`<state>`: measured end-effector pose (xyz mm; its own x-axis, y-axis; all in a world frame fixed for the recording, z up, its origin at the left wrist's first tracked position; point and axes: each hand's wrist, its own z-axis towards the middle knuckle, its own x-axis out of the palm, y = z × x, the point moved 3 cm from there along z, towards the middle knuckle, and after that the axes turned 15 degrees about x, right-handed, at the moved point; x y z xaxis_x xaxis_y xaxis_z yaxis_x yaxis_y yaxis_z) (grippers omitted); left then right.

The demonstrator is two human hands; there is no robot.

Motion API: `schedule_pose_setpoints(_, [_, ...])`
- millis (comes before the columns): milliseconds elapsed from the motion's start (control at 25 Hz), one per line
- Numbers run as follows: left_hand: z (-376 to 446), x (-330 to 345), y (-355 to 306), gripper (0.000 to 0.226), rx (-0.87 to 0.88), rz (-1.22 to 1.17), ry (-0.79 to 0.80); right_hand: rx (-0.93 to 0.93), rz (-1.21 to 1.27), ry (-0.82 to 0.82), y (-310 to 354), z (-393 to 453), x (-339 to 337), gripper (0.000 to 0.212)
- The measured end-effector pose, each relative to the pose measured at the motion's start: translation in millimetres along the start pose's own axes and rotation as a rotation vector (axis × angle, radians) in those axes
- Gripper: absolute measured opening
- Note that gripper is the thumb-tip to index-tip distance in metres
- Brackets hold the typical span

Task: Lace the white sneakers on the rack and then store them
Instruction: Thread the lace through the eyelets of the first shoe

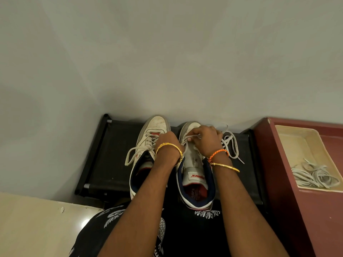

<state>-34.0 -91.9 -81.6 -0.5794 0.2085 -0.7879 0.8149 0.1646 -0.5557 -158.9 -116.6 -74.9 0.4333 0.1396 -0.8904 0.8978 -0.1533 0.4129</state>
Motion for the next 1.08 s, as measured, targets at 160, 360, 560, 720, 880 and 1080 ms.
schedule_pose_setpoints(160, [-3, -1, -2, 0.033, -0.059, -0.028, -0.022, 0.042, 0.082, -0.116, -9, 0, -3, 0.011])
schedule_pose_setpoints(360, [-7, -1, -5, 0.032, -0.108, -0.064, -0.052, 0.195, 0.410, -0.372, -30, 4, -15, 0.004])
schedule_pose_setpoints(560, [-9, 1, -9, 0.031, -0.105, -0.071, -0.069, 0.382, 0.929, -0.514, -47, 4, -24, 0.008])
schedule_pose_setpoints(720, [-8, 2, -13, 0.027, -0.053, -0.028, -0.053, 0.607, 1.108, -0.378, -52, 1, -15, 0.012])
schedule_pose_setpoints(880, [-5, 1, -8, 0.030, 0.012, 0.015, -0.013, 0.208, 0.525, -0.341, -31, 2, -18, 0.034])
schedule_pose_setpoints(1080, [-1, 1, -6, 0.028, 0.103, -0.025, -0.015, -0.045, -0.021, 0.006, -2, 6, 0, 0.025])
